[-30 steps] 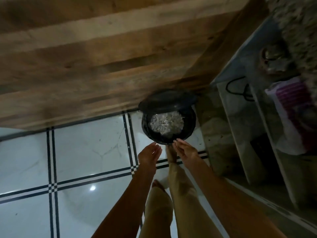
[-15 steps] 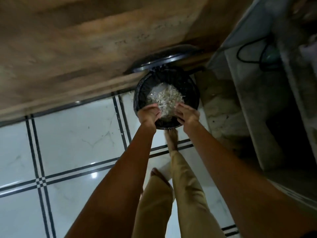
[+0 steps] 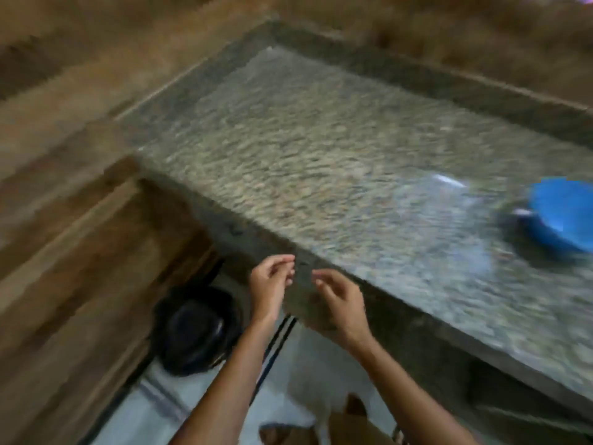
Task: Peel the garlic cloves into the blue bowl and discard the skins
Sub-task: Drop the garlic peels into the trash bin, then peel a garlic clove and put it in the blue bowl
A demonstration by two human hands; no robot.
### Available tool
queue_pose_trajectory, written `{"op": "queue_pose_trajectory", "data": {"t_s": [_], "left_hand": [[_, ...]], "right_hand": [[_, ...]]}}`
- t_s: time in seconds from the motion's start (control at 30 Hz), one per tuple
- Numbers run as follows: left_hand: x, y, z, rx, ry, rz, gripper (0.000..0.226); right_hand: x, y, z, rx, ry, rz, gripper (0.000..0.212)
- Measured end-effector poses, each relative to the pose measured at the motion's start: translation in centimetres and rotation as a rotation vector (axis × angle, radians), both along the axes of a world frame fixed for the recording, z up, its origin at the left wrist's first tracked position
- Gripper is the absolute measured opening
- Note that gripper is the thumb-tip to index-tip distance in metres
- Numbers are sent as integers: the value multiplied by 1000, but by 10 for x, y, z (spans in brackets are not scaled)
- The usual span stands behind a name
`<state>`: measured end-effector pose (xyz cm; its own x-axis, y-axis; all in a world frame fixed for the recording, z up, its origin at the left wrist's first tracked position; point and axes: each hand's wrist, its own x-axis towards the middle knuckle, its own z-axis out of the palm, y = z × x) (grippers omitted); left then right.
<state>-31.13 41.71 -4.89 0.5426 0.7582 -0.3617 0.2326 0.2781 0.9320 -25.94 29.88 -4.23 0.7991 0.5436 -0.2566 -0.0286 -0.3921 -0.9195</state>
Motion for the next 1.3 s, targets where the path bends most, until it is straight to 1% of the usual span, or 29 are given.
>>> {"op": "queue_pose_trajectory", "data": {"t_s": [0.07,0.13,0.2,0.27,0.3,0.37,0.43,0.5,0.6,0.63,0.67,0.73,0.77,0.8,0.83,0.87,0.9,0.93,0.97,1.0,1.07,1.1,1.13,1.2,1.23,1.3], "left_hand": [[50,-52,11,50,-18,-230,18],[94,-116,12,125,1,-463,26],[131,-176,18,229,15,-632,28],[163,-237,18,346,22,-775,25],[178,-261,19,406,40,-809,25],[204,-297,17,520,105,-810,26],[222,-316,13,647,180,-818,30],[229,-323,8,763,208,-852,30],[228,-332,11,893,229,-915,10],[228,-336,18,900,201,-912,7],[233,-341,30,882,132,-870,7],[260,-352,65,864,-67,-694,10],[282,-353,79,862,-116,-627,11],[306,-351,88,847,-83,-619,10],[330,-347,90,827,6,-661,8],[349,-342,85,806,141,-725,6],[362,-339,78,803,282,-791,10],[368,-338,71,835,390,-839,12],[370,-339,67,888,457,-863,13],[366,-345,69,947,423,-841,17],[352,-371,75,1007,165,-768,24],[338,-388,77,978,50,-802,24],[322,-408,74,880,11,-899,24],[293,-442,50,618,94,-1138,33],[283,-453,34,519,131,-1191,39],[273,-461,13,434,128,-1154,45]], "right_hand": [[24,-67,17,-13,-41,-189,19],[44,-139,27,-46,-81,-350,21],[68,-206,35,-143,-198,-454,23],[92,-272,36,-227,-268,-560,24],[104,-301,37,-246,-275,-606,25],[126,-350,38,-270,-278,-649,26],[147,-387,40,-263,-309,-666,24],[167,-414,45,-247,-342,-723,23],[188,-444,44,-201,-307,-858,22],[192,-451,44,-186,-268,-903,23],[195,-457,41,-161,-224,-941,24],[203,-468,38,-94,-134,-991,26],[206,-471,37,-74,-88,-996,27],[208,-473,34,-61,-33,-981,27],[208,-473,31,-45,24,-948,27],[207,-472,28,-27,71,-912,26],[206,-472,26,-23,102,-879,26],[206,-472,23,-25,123,-862,27],[207,-471,21,-21,138,-859,27],[209,-470,18,-14,149,-867,28],[211,-469,16,16,181,-896,26],[212,-468,15,31,202,-911,25],[212,-467,12,38,218,-928,23],[211,-464,8,54,242,-963,21],[211,-462,6,75,257,-985,22],[211,-459,7,152,306,-1027,21]]}}
